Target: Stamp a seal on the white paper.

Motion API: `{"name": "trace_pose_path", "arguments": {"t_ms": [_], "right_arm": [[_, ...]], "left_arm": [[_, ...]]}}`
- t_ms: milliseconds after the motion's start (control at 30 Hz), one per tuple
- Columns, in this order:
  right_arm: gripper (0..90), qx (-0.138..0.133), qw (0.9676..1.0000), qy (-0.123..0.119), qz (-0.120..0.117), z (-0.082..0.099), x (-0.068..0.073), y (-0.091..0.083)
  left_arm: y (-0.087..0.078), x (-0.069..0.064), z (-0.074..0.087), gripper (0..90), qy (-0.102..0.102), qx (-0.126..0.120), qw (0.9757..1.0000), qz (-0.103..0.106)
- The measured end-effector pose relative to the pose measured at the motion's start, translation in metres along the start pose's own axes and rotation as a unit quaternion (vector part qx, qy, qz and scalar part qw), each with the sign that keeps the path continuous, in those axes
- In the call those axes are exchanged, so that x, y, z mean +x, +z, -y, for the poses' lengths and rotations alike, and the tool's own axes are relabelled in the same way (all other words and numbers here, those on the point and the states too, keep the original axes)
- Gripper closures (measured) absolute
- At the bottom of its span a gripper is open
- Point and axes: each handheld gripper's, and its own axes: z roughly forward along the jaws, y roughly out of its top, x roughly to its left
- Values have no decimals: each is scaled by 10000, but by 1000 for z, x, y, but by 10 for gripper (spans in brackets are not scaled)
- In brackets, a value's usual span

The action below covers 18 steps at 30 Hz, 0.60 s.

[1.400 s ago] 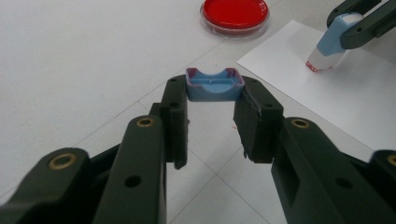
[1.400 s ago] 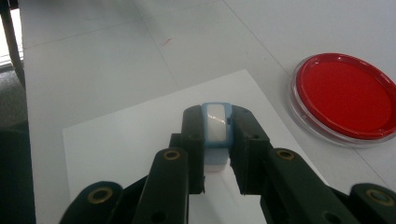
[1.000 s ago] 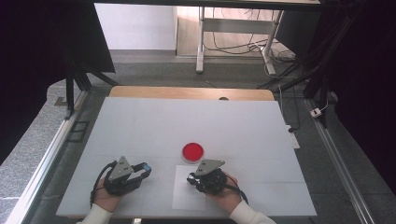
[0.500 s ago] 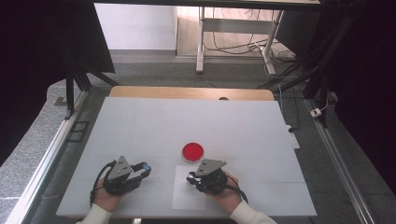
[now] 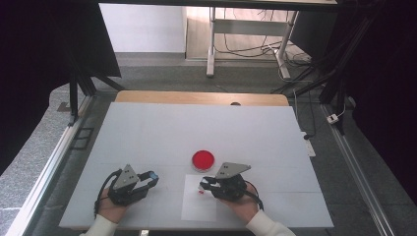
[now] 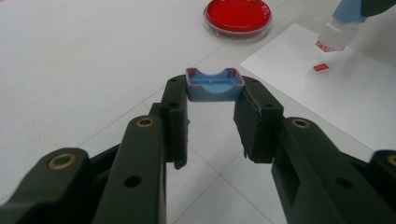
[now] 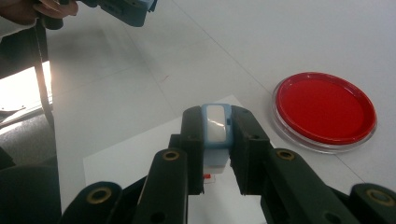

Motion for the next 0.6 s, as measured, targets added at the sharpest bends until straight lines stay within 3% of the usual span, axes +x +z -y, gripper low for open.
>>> {"name": "trace_pose_path", "arguments": {"t_ms": [333,600], "right_arm": [[754,-107,9999,85,-2,0,-3,-5],[754,-387,9985,347,-147,-2,-9,-14]], "left_arm": [[0,0,0,653,-6,14,10000,15],[1,1,1,652,-15,30,10000,31]]}}
